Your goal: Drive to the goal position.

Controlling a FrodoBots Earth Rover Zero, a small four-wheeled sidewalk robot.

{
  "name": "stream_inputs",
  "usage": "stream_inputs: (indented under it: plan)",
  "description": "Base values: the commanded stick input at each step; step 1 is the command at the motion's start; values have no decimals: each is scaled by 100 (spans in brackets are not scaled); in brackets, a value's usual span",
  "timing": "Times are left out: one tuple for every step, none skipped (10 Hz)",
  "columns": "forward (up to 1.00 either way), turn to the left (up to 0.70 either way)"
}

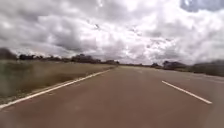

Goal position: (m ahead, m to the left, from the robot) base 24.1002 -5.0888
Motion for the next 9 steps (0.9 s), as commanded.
stream_inputs:
  plan:
    - [100, 0]
    - [100, 0]
    - [100, -3]
    - [100, -9]
    - [100, -15]
    - [100, -27]
    - [100, -22]
    - [100, -14]
    - [100, -7]
